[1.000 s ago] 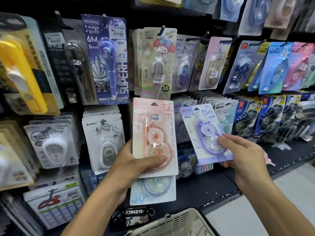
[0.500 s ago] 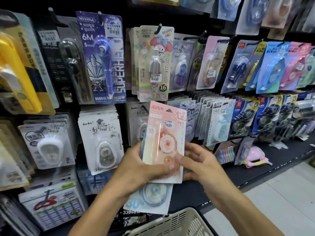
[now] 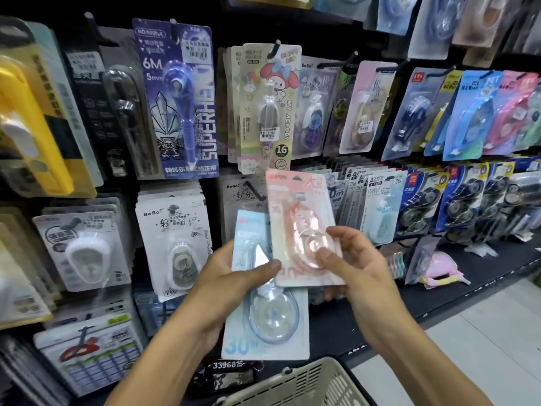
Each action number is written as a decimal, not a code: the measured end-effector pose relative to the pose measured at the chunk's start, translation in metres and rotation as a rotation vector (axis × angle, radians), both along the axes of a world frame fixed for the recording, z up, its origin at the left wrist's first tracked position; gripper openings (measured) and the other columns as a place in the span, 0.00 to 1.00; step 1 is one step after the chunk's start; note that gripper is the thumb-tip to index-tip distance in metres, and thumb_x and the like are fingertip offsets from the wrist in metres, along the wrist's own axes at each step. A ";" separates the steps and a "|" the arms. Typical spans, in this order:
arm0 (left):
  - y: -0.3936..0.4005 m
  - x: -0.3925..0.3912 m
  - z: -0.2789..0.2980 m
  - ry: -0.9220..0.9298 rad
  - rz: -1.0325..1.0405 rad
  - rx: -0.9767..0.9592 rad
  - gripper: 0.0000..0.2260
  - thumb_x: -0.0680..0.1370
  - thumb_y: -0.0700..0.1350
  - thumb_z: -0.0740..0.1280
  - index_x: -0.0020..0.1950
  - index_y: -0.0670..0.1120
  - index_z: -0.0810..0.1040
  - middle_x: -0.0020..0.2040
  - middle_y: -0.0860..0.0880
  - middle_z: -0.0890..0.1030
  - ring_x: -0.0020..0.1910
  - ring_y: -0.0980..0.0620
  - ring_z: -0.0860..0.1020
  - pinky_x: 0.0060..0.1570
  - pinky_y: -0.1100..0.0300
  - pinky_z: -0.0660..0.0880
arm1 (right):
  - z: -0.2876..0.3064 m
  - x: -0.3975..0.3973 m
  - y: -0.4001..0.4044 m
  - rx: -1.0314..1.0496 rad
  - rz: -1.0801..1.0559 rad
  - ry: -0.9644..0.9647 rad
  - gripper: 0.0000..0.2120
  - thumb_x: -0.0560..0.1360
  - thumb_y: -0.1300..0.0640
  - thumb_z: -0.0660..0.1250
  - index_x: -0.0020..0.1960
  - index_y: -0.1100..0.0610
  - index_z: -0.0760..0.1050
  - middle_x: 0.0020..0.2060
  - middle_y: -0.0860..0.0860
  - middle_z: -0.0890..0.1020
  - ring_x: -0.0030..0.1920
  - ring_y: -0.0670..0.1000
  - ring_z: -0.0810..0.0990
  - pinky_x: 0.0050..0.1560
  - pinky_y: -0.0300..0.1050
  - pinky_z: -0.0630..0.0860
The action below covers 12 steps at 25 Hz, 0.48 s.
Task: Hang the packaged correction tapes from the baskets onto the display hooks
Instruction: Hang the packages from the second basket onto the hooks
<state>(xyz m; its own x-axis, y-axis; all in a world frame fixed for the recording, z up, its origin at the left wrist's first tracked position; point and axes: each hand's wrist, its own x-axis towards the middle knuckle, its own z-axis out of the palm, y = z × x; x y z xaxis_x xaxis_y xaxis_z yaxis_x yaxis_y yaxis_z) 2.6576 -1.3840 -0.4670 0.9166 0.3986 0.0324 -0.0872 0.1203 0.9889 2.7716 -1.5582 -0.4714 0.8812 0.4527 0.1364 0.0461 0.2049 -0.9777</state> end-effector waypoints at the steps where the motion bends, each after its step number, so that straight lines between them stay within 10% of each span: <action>1: 0.001 -0.001 0.001 -0.012 0.028 -0.035 0.17 0.65 0.45 0.78 0.53 0.53 0.86 0.53 0.47 0.88 0.52 0.45 0.87 0.53 0.50 0.81 | 0.003 0.006 -0.005 0.017 -0.065 0.022 0.13 0.70 0.57 0.75 0.52 0.47 0.81 0.49 0.48 0.85 0.41 0.52 0.85 0.26 0.45 0.77; 8: 0.008 -0.002 0.009 -0.113 0.231 -0.090 0.19 0.64 0.44 0.77 0.55 0.47 0.84 0.51 0.46 0.89 0.51 0.46 0.87 0.54 0.50 0.81 | -0.007 0.033 -0.032 -0.103 -0.235 0.070 0.12 0.76 0.61 0.72 0.57 0.48 0.82 0.41 0.48 0.84 0.22 0.49 0.71 0.19 0.38 0.66; 12: 0.001 0.001 0.008 -0.111 0.220 -0.098 0.16 0.70 0.44 0.76 0.57 0.49 0.83 0.52 0.50 0.88 0.52 0.51 0.87 0.54 0.53 0.80 | -0.019 0.032 -0.027 -0.126 -0.274 0.101 0.26 0.77 0.60 0.72 0.72 0.47 0.70 0.66 0.48 0.75 0.51 0.54 0.84 0.49 0.52 0.84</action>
